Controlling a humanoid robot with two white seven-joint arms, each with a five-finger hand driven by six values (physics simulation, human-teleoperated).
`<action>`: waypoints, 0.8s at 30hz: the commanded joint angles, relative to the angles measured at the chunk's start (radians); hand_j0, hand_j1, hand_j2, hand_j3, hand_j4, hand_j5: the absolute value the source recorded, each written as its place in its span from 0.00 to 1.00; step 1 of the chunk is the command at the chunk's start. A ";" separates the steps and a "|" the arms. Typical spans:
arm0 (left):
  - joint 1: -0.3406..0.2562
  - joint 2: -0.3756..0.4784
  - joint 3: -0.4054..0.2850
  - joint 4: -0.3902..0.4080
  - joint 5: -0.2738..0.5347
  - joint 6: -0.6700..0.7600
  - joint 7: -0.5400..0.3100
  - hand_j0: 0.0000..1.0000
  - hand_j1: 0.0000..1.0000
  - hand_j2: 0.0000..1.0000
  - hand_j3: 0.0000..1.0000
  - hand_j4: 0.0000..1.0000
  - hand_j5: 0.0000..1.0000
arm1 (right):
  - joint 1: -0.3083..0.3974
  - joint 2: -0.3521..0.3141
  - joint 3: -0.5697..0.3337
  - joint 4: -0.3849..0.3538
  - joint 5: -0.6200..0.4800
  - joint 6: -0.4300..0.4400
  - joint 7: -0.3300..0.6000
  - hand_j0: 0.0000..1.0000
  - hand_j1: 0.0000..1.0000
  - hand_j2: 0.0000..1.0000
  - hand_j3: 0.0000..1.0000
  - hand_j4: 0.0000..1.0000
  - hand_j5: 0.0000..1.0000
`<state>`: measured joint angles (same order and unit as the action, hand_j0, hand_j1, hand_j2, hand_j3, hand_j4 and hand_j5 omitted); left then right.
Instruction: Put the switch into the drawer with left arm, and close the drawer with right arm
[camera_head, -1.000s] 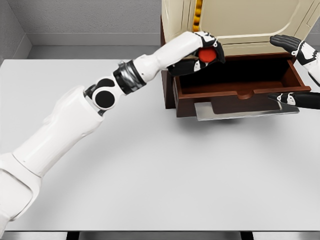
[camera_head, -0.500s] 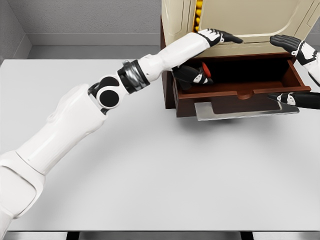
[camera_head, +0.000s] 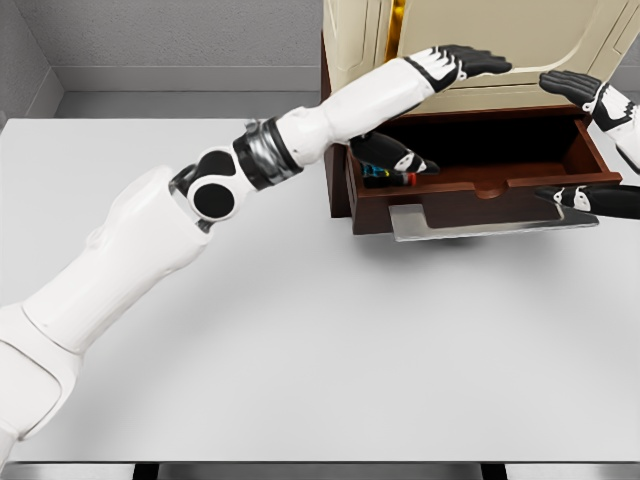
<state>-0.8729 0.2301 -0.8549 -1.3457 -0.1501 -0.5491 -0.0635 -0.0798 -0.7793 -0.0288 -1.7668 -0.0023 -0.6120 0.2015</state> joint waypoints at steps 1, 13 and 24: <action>0.002 0.052 0.002 -0.087 0.007 -0.005 0.001 1.00 1.00 1.00 1.00 1.00 1.00 | 0.000 -0.002 0.000 0.000 -0.007 0.001 -0.001 1.00 1.00 1.00 1.00 1.00 1.00; 0.172 0.328 0.103 -0.351 0.012 -0.047 0.001 1.00 1.00 1.00 1.00 1.00 1.00 | 0.014 -0.005 0.001 0.000 -0.033 0.001 -0.001 1.00 1.00 1.00 1.00 1.00 1.00; 0.316 0.469 0.297 -0.317 0.103 -0.062 0.008 1.00 1.00 1.00 1.00 1.00 1.00 | -0.005 -0.055 -0.005 -0.002 -0.051 0.001 0.013 0.75 0.75 0.75 0.75 0.75 0.75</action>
<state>-0.5553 0.6851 -0.5871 -1.6756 -0.0931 -0.6102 -0.0577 -0.0859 -0.8215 -0.0337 -1.7683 -0.0462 -0.6120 0.2137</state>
